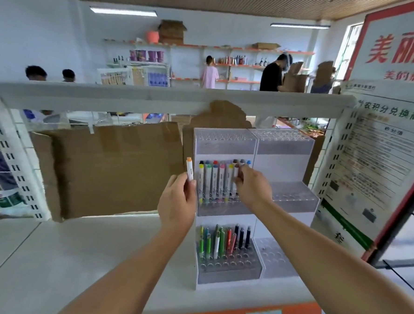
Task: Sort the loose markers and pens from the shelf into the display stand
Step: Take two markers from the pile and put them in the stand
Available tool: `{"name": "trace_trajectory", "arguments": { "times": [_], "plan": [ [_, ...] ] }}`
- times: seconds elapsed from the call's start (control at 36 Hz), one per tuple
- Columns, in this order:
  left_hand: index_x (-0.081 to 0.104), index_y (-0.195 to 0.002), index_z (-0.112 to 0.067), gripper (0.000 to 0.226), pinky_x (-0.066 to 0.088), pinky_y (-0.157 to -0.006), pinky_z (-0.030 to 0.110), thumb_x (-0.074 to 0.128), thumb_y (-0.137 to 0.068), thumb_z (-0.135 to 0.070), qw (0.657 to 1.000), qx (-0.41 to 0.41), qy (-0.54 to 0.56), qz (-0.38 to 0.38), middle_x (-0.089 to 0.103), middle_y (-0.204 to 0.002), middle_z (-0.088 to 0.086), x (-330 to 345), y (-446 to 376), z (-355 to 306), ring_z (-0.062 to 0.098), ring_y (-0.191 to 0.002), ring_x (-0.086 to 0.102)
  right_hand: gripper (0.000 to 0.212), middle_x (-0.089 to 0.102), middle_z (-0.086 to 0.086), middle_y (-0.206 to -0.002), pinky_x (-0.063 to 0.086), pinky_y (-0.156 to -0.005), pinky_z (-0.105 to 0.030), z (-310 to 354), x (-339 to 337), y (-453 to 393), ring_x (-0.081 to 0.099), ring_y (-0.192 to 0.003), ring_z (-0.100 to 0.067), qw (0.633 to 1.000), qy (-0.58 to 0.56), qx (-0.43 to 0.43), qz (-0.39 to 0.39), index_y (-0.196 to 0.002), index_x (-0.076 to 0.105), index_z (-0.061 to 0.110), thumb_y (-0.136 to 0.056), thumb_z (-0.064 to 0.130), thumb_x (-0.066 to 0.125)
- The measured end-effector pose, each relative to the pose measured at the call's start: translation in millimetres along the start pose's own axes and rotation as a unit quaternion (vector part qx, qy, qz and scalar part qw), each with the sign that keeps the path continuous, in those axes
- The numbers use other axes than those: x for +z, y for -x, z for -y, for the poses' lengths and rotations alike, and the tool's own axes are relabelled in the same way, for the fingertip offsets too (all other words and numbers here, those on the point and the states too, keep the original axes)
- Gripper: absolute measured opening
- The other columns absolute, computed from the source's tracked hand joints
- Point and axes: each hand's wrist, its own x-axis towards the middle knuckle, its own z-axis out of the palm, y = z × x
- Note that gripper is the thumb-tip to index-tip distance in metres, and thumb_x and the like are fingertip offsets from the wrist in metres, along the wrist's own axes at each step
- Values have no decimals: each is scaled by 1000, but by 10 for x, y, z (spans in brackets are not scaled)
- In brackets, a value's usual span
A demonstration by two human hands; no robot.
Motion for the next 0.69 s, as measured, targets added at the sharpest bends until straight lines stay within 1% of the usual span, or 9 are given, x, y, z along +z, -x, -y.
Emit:
{"name": "trace_trajectory", "arguments": {
  "times": [0.08,0.17,0.25,0.31,0.39,0.47,0.53,0.61,0.69],
  "plan": [
    [64,-103,-7,18,27,-52,17,51,-96,-19,1000,12,3,3,51,-83,-4,5,0,-45,14,-65,45,22,53,8,-92,43,-65,-29,-4,-60,28,54,-75,-16,998,12,-15,-53,-106,52,15,-95,34,55],
    [64,-105,-7,20,31,-54,21,51,-97,-19,999,30,11,3,54,-86,-2,24,-16,-84,14,-67,47,23,53,9,-84,39,-58,-25,84,-131,94,52,-69,-14,986,-54,-63,-142,-96,53,17,-94,40,54],
    [63,-96,-7,16,25,-51,17,51,-97,-18,998,66,12,10,49,-83,-7,33,-42,-144,11,-63,43,23,62,6,-82,47,-60,-25,325,-193,88,57,-71,-11,971,-170,-127,-114,-93,63,15,-91,37,58],
    [57,-82,-10,15,20,-48,18,53,-95,-15,997,77,4,12,43,-77,-9,38,-66,-177,13,-60,39,21,62,6,-78,45,-62,-21,506,-221,95,55,-67,-7,960,-224,-147,-82,-95,68,14,-89,33,63],
    [45,-73,-18,22,19,-47,19,54,-93,-16,996,86,5,17,37,-70,-11,50,-85,-222,12,-57,36,17,58,4,-64,43,-58,-24,665,-229,121,51,-57,-6,948,-270,-149,-75,-81,67,8,-89,23,64],
    [64,-94,-20,12,27,-50,16,55,-94,-28,996,84,21,20,45,-77,-14,3,-111,-217,6,-65,46,18,61,-2,-66,48,-58,-31,635,-312,89,57,-60,-18,940,-287,-125,-136,-79,65,7,-92,19,60],
    [64,-106,-21,22,31,-52,17,52,-94,-35,996,87,16,14,50,-86,-13,-33,-134,-161,9,-75,51,14,61,-2,-67,54,-59,-42,493,-408,21,63,-65,-27,929,-297,-90,-201,-81,61,13,-94,18,57],
    [63,-107,-19,22,32,-54,20,48,-96,-32,998,66,11,3,55,-94,-10,-67,-156,-23,12,-83,54,15,61,-5,-66,53,-55,-47,223,-517,-55,62,-64,-33,928,-255,-75,-261,-84,58,11,-96,18,53],
    [62,-109,-18,24,34,-59,24,45,-98,-29,999,36,2,-1,59,-100,-6,-37,-152,122,12,-86,53,20,62,-9,-65,50,-51,-43,38,-534,-77,62,-62,-31,943,-196,-82,-255,-82,57,5,-96,18,53]
  ]
}}
